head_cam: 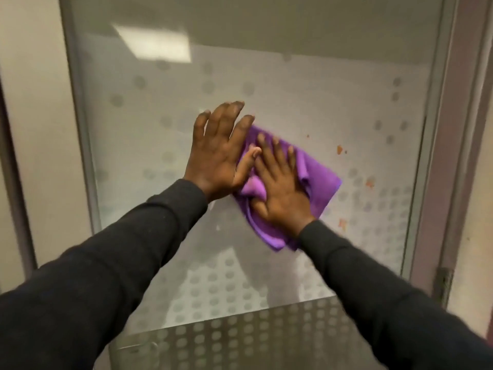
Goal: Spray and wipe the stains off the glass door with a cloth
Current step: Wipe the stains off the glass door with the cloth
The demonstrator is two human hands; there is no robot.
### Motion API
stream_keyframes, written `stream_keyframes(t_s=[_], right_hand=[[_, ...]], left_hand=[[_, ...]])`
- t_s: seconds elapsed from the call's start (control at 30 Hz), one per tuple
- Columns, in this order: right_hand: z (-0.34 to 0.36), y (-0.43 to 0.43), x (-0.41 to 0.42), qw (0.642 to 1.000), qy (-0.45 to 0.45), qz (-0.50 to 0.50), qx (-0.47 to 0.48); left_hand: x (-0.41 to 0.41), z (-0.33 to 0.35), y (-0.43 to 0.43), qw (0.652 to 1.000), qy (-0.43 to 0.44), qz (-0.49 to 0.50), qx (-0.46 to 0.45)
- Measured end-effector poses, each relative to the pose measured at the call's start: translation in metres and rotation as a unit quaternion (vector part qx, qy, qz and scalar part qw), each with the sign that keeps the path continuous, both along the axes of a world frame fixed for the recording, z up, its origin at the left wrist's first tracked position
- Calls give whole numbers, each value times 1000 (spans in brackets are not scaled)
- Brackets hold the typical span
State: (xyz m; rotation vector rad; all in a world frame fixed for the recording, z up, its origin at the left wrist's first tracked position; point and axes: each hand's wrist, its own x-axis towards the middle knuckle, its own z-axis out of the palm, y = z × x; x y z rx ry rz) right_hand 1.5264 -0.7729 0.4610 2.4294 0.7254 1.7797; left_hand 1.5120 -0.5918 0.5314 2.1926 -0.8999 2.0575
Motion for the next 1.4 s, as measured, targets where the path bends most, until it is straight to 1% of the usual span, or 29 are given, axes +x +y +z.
stream_keyframes(t_s=[0.17, 0.23, 0.27, 0.3, 0.37, 0.47, 0.57, 0.63, 0.67, 0.73, 0.8, 0.9, 1.0, 1.07, 1.1, 1.17, 1.27, 1.33, 1.4], right_hand=[[-163, -1, -14, 993, 113, 17, -2], [-207, -7, -18, 991, 131, 10, 15], [-214, -12, -17, 992, 127, 4, 18], [-209, -16, -15, 993, 120, 0, 17], [-171, -23, -11, 994, 104, -3, 36], [-71, -31, -6, 992, 54, 9, 117], [37, -49, 4, 988, 4, 4, 153], [85, -56, 10, 986, -22, -4, 165], [97, -57, 12, 985, -32, -3, 171], [96, -54, 14, 982, -41, 5, 182], [63, -49, 10, 981, -34, 18, 191], [-34, -37, -4, 977, 29, 34, 209], [-143, -31, -13, 979, 80, -8, 189], [-175, -34, -12, 979, 90, -22, 182], [-172, -37, -10, 979, 92, -20, 180], [-140, -37, -10, 981, 85, -4, 177], [-52, -40, -6, 980, 36, 31, 194], [13, -45, 0, 978, 1, 17, 210], [59, -46, 4, 974, -16, 6, 225]], left_hand=[[9, -23, -14, 997, -3, 46, 60], [13, -27, -12, 994, 0, 80, 72], [15, -28, -11, 993, -3, 92, 76], [16, -29, -11, 992, -8, 101, 78], [17, -30, -12, 991, -18, 106, 77], [20, -31, -14, 990, -35, 117, 73], [21, -32, -15, 989, -44, 126, 71], [21, -31, -15, 987, -49, 132, 72], [21, -31, -15, 987, -49, 133, 73], [21, -31, -15, 988, -51, 131, 72], [22, -31, -15, 988, -54, 127, 69], [23, -31, -15, 988, -57, 128, 69], [22, -32, -15, 988, -47, 133, 70], [22, -31, -16, 988, -41, 134, 71], [22, -31, -16, 987, -39, 135, 72], [21, -31, -15, 987, -37, 135, 74], [21, -31, -15, 987, -43, 137, 75], [20, -31, -16, 987, -42, 134, 73], [19, -31, -17, 988, -41, 131, 72]])
